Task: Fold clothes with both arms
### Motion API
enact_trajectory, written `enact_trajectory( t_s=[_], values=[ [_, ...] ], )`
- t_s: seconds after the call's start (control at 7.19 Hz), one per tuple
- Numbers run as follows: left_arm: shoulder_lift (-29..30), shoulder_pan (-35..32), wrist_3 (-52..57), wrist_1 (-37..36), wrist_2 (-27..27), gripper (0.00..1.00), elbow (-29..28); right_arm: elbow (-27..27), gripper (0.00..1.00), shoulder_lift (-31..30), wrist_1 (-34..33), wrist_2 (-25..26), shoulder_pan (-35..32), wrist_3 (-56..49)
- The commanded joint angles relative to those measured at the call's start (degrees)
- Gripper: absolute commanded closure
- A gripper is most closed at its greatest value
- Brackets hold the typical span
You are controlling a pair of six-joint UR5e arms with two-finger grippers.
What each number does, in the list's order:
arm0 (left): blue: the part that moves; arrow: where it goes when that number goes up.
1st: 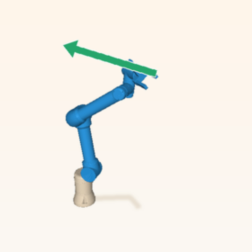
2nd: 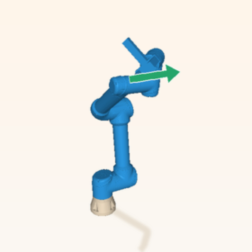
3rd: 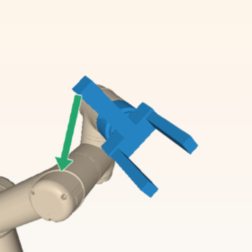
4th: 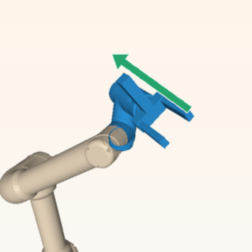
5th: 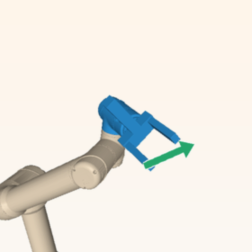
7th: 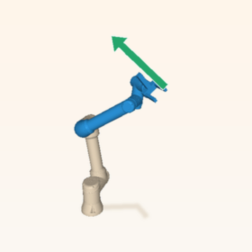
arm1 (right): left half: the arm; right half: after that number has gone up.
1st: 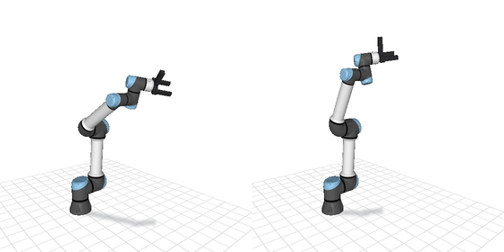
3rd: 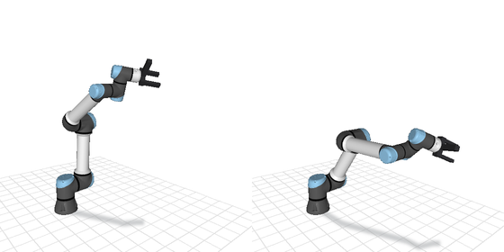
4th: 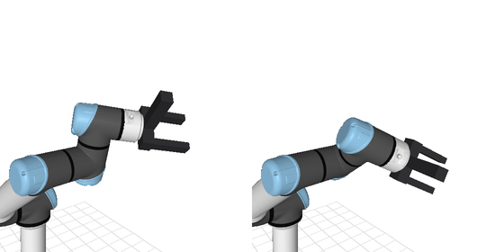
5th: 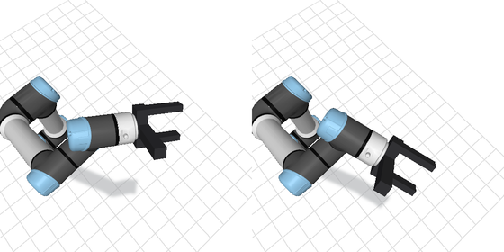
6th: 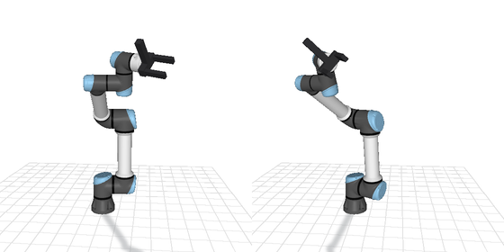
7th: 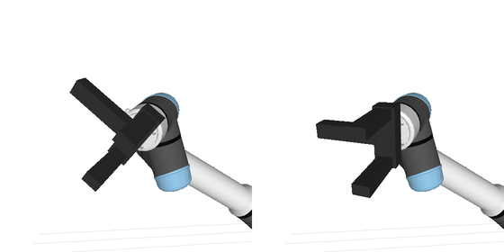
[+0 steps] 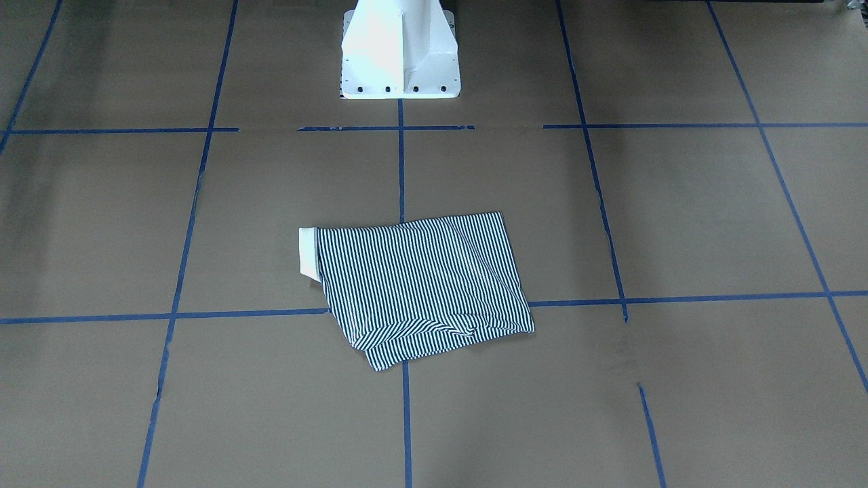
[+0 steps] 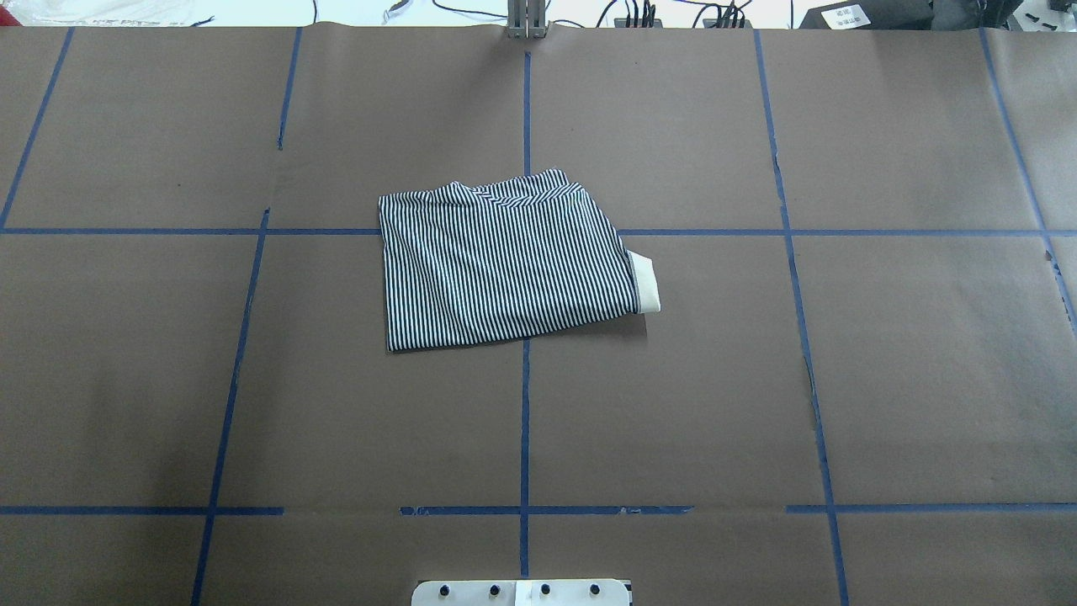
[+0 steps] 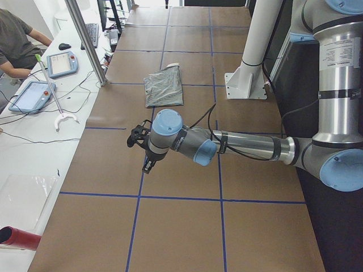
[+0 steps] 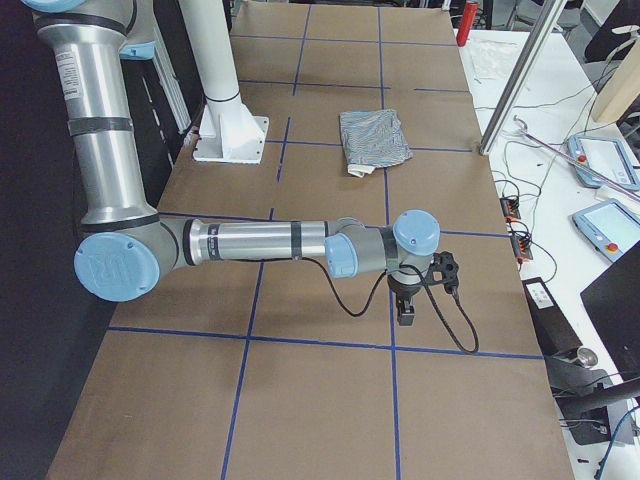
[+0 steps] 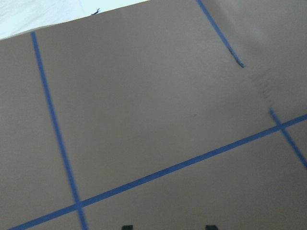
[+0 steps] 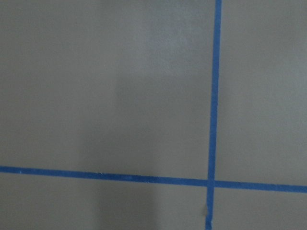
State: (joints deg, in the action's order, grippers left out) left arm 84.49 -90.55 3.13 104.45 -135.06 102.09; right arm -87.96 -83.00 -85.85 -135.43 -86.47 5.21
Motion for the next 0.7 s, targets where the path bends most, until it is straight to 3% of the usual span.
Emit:
enact_trajectory(
  t_s=[0.0,0.14,0.56],
  values=[
    [-0.3,-3.1,3.2,-12.9,-1.2,0.00,2.7,-9.2,0.00,-5.0,-7.3,0.7,-0.8,-3.0],
    [-2.9,-3.3,3.2,-16.0,-1.5,0.00,4.2,-10.7,0.00,-5.7,-7.4,0.3,-0.8,-2.5],
    [-6.1,-3.1,3.1,-11.2,-0.5,0.00,3.1,-10.5,0.00,-5.9,-7.2,2.6,1.7,-2.7]
  ],
)
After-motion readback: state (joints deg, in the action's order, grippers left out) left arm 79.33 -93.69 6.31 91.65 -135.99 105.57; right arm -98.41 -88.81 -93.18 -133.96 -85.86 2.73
